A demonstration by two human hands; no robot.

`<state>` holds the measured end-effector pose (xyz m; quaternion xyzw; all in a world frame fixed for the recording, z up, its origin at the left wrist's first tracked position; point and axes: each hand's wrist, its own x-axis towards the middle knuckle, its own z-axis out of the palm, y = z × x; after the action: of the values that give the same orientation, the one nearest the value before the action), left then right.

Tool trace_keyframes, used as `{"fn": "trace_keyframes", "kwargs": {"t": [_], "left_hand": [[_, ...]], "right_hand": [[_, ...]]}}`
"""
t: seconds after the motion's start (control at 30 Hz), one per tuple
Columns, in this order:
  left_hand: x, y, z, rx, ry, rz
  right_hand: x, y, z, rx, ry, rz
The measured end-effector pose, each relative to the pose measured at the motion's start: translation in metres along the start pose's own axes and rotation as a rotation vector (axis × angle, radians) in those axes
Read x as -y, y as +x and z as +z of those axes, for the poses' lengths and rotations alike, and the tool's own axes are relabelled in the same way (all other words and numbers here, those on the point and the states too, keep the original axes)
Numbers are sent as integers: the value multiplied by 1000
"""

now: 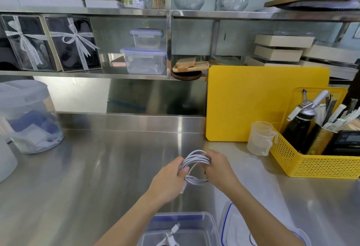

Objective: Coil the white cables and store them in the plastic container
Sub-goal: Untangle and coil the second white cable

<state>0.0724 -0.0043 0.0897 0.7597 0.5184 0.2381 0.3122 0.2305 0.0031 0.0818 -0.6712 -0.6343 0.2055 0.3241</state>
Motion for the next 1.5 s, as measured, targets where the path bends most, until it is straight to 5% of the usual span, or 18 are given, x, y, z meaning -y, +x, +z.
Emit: {"fn": "trace_keyframes", "kwargs": {"t": [0.13, 0.27, 0.37, 0.5, 0.7, 0.97, 1.17, 1.27, 1.5], "left_hand": [[4, 3, -2, 64, 21, -11], [-2, 1, -4, 178, -208, -46], [1, 2, -6, 173, -275, -77], [4, 2, -8, 225, -326, -100], [-4, -1, -20, 271, -431, -129], [-7, 1, -22, 323, -506, -227], [-6, 0, -21, 236, -242, -147], [-1, 0, -24, 240, -183, -97], [0, 2, -20, 203, -140, -74]], "right_hand": [[5, -10, -5, 145, 339, 2], [6, -14, -9, 156, 588, 37], [5, -13, -8, 11, 234, -115], [-5, -12, -6, -236, -428, -714], [-14, -10, 3, -378, -503, -913], [-11, -17, 6, -416, -140, -598], [-1, -21, 4, -146, 150, -173], [7, -22, -2, 2, 484, 41], [14, -24, -7, 64, 667, 128]]}}
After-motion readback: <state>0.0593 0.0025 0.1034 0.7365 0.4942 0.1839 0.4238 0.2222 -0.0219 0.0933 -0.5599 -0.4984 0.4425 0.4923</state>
